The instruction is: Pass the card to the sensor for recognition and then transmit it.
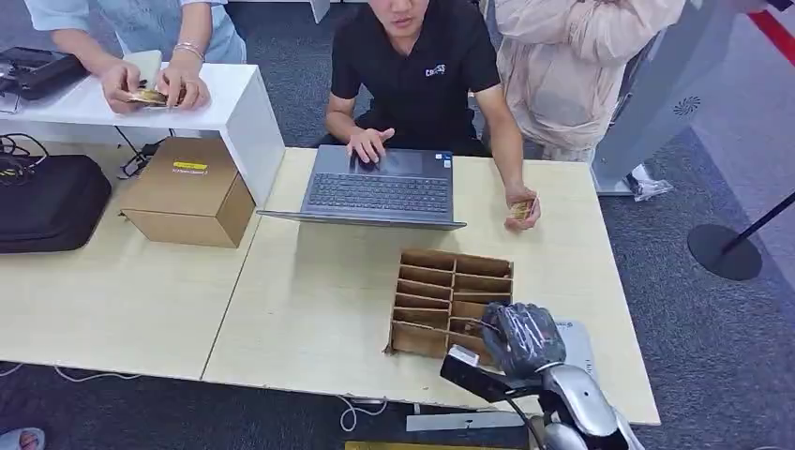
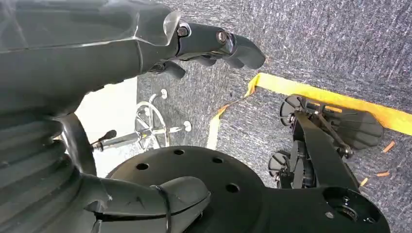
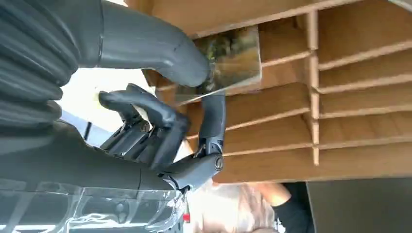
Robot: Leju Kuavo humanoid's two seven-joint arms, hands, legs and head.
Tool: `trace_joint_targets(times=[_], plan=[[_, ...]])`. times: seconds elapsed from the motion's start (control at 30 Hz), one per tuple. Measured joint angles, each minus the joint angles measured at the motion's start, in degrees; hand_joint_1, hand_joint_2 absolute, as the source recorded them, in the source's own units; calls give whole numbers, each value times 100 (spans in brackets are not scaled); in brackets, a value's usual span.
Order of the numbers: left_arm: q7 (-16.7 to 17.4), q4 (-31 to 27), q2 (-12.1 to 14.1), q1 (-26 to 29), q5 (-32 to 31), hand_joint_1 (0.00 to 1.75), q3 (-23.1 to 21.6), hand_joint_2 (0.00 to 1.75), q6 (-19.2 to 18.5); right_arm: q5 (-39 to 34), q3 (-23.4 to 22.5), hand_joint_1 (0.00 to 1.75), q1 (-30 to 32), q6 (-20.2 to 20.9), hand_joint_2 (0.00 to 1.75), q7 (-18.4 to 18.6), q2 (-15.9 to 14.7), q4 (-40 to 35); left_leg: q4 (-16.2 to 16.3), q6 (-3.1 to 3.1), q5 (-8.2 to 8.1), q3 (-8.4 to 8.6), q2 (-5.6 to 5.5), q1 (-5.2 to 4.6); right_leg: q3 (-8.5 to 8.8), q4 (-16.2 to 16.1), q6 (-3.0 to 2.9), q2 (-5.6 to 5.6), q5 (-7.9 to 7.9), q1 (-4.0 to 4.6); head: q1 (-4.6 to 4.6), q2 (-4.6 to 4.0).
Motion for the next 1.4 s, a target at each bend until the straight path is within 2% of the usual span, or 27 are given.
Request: trace_joint_targets(times=[0.27,0.47,0.63,0.77,0.9,1.2,1.4], plan=[[-11,0,9,-1,68,0,-50,175,2,-1359,-376,175,83,160,175,-813,-166,-538,0,0,0,-1,0,0,-1,0,0,0,0,-1,0,0],[-31,0,9,-1,116,0,-77,175,2,-1802,-721,175,-18,185,175,-1193,-221,-839,0,0,0,-2,1,0,0,0,1,1,1,-1,0,0],[-92,0,7,-1,159,0,-79,175,2,-1978,-824,175,-324,306,175,-1368,-223,-861,0,0,2,-1,2,0,0,1,1,2,2,0,0,0],[-94,0,2,-4,160,0,-83,175,2,-2010,-815,175,-726,376,175,-1374,-173,-807,0,-1,3,-2,3,0,0,5,0,4,2,0,0,0],[-94,0,0,-26,157,0,-105,175,2,-2015,-754,175,-1435,420,175,-1307,-98,-544,0,0,8,-2,5,0,1,7,0,6,5,-1,0,0],[-92,0,0,-97,98,0,-265,175,-2,-1654,-349,175,-3457,299,175,-609,287,908,0,-2,26,-4,3,1,-3,8,-2,8,20,0,0,0],[-39,0,4,-119,76,0,-365,175,0,-1488,-113,175,-4405,288,175,-450,590,2007,0,-5,28,-8,1,0,-4,10,-2,7,22,0,2,0]])
